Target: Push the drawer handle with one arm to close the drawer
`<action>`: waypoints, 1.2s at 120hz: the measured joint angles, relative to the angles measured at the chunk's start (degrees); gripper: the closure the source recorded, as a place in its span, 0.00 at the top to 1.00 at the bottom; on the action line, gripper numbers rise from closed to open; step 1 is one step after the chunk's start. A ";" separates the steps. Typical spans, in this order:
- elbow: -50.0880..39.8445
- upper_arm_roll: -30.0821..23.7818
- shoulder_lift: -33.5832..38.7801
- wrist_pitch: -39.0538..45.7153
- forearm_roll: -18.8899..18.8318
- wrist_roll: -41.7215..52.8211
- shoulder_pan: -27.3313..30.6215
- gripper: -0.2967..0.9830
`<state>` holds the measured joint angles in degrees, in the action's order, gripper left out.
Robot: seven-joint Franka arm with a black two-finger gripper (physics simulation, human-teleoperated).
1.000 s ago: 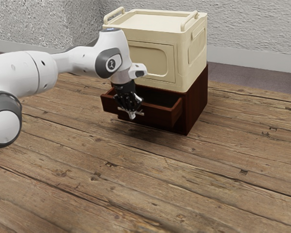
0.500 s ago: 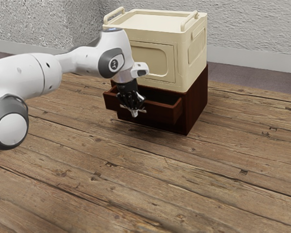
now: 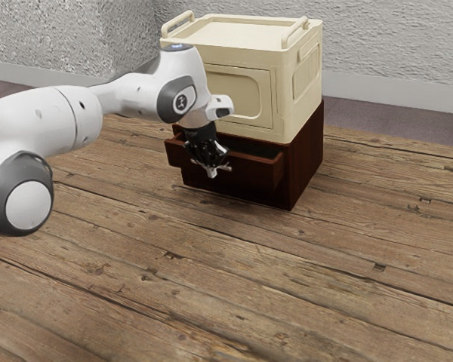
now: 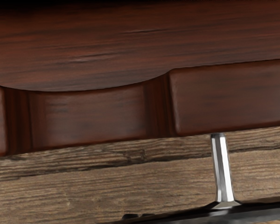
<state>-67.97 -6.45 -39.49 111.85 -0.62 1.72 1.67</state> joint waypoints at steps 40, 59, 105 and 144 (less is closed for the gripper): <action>1.05 0.11 -0.95 2.89 -0.01 0.19 -0.77 0.15; 1.05 0.35 -1.24 4.45 0.04 0.22 -0.91 0.16; 3.36 0.94 -2.39 7.50 0.26 0.03 -1.45 0.16; 5.24 0.95 -3.76 9.02 0.31 -0.14 -1.85 0.15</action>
<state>-62.72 -5.50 -43.25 120.87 -0.31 1.57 -0.18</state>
